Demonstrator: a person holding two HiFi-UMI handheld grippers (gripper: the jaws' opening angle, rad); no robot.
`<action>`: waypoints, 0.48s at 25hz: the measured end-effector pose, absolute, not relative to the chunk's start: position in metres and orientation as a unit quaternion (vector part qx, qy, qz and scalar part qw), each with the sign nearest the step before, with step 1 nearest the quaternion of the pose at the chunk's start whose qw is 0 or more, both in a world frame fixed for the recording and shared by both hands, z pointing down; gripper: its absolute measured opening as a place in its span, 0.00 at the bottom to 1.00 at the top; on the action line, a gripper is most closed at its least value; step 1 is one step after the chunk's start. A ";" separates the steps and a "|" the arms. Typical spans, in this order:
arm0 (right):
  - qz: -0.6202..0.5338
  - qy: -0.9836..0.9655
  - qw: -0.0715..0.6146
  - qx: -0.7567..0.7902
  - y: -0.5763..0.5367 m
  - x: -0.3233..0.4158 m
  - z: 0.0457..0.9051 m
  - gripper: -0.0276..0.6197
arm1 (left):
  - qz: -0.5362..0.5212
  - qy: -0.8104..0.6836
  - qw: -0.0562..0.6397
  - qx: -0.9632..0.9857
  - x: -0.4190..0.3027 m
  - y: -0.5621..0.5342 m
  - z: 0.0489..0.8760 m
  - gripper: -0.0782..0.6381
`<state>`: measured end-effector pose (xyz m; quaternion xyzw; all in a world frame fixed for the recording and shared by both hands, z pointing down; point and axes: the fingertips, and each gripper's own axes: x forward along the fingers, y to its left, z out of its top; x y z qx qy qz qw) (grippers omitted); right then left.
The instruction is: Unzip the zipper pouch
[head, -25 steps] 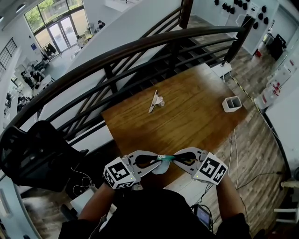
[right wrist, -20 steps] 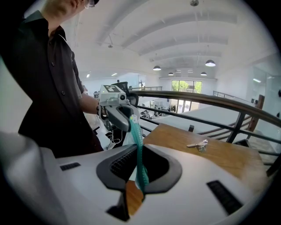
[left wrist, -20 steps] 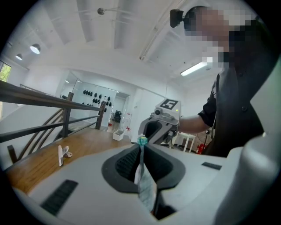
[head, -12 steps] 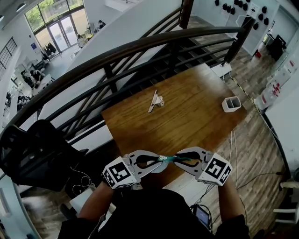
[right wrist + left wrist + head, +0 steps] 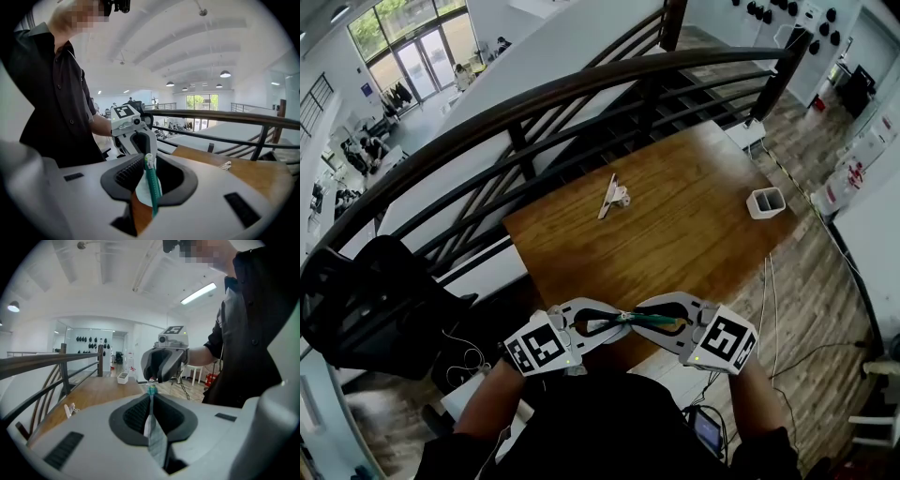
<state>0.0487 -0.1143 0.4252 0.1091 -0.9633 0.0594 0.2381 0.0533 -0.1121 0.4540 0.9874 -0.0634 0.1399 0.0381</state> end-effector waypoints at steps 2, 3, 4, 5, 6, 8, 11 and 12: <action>0.066 -0.965 0.236 0.099 -0.112 0.045 0.425 0.17 | 0.149 -0.058 0.034 0.987 0.052 -0.109 0.455 0.15; 0.070 -0.965 0.235 0.094 -0.111 0.042 0.426 0.18 | 0.153 -0.055 0.032 0.986 0.051 -0.108 0.456 0.15; 0.072 -0.965 0.237 0.090 -0.110 0.040 0.427 0.19 | 0.156 -0.054 0.030 0.986 0.051 -0.107 0.457 0.15; 0.073 -0.964 0.240 0.086 -0.109 0.037 0.429 0.19 | 0.159 -0.053 0.029 0.985 0.050 -0.106 0.457 0.15; 0.075 -0.964 0.242 0.083 -0.109 0.035 0.431 0.21 | 0.161 -0.052 0.028 0.985 0.050 -0.105 0.458 0.15; 0.080 -0.963 0.244 0.078 -0.108 0.031 0.436 0.21 | 0.164 -0.050 0.028 0.985 0.050 -0.104 0.459 0.15; 0.082 -0.963 0.245 0.071 -0.108 0.027 0.439 0.20 | 0.169 -0.047 0.030 0.984 0.049 -0.102 0.462 0.15; 0.082 -0.963 0.246 0.069 -0.108 0.026 0.439 0.19 | 0.171 -0.047 0.029 0.984 0.049 -0.102 0.463 0.15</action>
